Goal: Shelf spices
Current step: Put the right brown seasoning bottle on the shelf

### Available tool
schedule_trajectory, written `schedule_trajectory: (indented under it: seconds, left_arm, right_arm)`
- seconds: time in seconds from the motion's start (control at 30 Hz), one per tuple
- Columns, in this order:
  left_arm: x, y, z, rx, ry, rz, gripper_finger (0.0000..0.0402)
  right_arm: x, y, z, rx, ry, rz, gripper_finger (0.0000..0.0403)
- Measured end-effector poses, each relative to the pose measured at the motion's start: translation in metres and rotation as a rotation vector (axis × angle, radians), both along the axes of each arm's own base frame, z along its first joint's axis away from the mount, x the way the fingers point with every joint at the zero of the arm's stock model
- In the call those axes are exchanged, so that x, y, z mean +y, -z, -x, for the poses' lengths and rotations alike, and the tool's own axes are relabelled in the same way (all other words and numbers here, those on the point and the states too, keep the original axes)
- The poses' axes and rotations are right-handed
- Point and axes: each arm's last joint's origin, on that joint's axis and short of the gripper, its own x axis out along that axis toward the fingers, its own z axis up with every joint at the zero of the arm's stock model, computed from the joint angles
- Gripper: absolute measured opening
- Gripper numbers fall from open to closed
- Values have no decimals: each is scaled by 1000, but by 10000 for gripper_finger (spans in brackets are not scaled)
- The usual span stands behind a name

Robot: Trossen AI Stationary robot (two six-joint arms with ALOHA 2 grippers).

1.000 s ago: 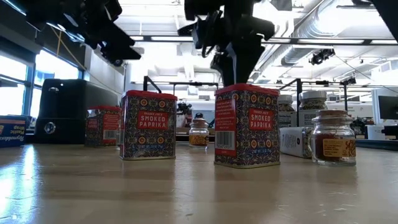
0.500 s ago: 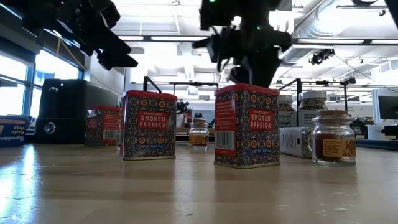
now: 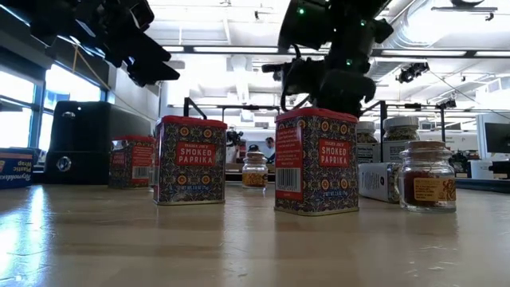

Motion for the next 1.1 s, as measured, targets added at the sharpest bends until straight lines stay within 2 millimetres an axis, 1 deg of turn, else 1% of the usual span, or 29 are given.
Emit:
schedule_trajectory:
  seconds: [0.27, 0.33, 0.5, 0.57, 0.7, 0.8, 0.9, 1.0, 1.1]
  left_arm:
    - [0, -2, -1, -17, 0, -1, 255]
    - [0, -1, -1, -15, 0, -1, 255]
    - [0, -1, -1, -15, 4, 1, 255]
    - [0, -1, -1, -15, 4, 1, 255]
    - [0, -1, -1, -14, 5, 1, 255]
    - [0, -1, -1, -15, 6, 2, 255]
    - [0, -1, -1, -15, 7, 2, 255]
    - [0, -1, -1, -15, 7, 2, 255]
    - [0, -1, -1, -15, 7, 2, 255]
  right_arm:
    - [-5, 0, -3, -26, 10, 17, 248]
    - [-6, 3, -4, -22, 14, 17, 248]
    - [-6, 20, -8, 25, 3, 16, 243]
    - [-6, 22, -10, 15, 13, 11, 228]
    - [-6, 18, -12, -3, 18, 8, 171]
    - [-9, 3, -18, 2, 16, 11, 166]
    - [-17, -22, -25, 4, 2, 35, 166]
    - [-33, -58, -36, -37, -11, 99, 166]
    - [-63, -97, -42, -105, -9, 191, 166]
